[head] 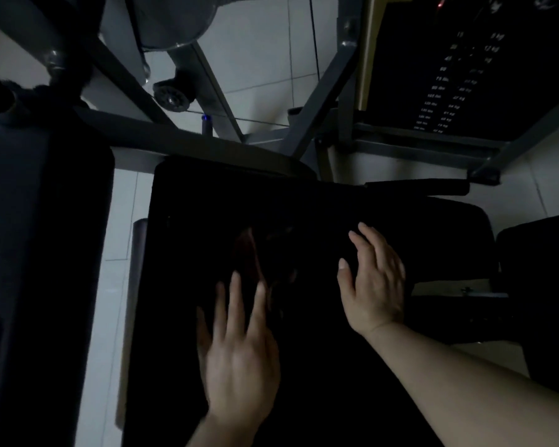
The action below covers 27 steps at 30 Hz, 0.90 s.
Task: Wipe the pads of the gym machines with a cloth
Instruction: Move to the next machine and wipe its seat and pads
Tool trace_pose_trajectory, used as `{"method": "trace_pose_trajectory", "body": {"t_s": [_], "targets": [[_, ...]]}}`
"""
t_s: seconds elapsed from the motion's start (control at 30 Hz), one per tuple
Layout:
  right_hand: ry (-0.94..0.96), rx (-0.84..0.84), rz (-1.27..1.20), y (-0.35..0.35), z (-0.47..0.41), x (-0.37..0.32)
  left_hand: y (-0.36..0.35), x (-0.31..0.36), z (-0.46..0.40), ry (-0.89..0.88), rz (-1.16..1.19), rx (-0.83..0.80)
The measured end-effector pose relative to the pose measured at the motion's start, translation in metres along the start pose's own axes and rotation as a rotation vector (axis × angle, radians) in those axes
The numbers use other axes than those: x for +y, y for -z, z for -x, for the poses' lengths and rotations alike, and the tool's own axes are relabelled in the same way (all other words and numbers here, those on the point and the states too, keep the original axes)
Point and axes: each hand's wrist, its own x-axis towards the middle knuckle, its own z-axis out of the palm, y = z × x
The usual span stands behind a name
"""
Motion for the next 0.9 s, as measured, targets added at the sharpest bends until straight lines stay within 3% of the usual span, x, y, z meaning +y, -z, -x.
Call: {"method": "trace_pose_trajectory", "body": {"t_s": [0.17, 0.4, 0.57, 0.73, 0.9], "targets": [[-0.019, 0.003, 0.028, -0.001, -0.002, -0.002, -0.001, 0.007, -0.064, 0.055, -0.109, 0.047], [-0.010, 0.002, 0.008, 0.000, -0.003, 0.000, 0.020, 0.042, -0.185, 0.132, -0.029, 0.093], [-0.007, 0.017, 0.025, -0.002, -0.003, 0.001, 0.001, 0.038, -0.119, 0.019, -0.102, 0.177], [-0.012, 0.015, 0.015, -0.001, -0.002, -0.002, -0.024, 0.040, -0.003, -0.015, -0.113, -0.007], [-0.038, 0.007, 0.022, -0.002, -0.040, -0.003, -0.013, 0.049, -0.063, -0.028, -0.151, 0.016]]}}
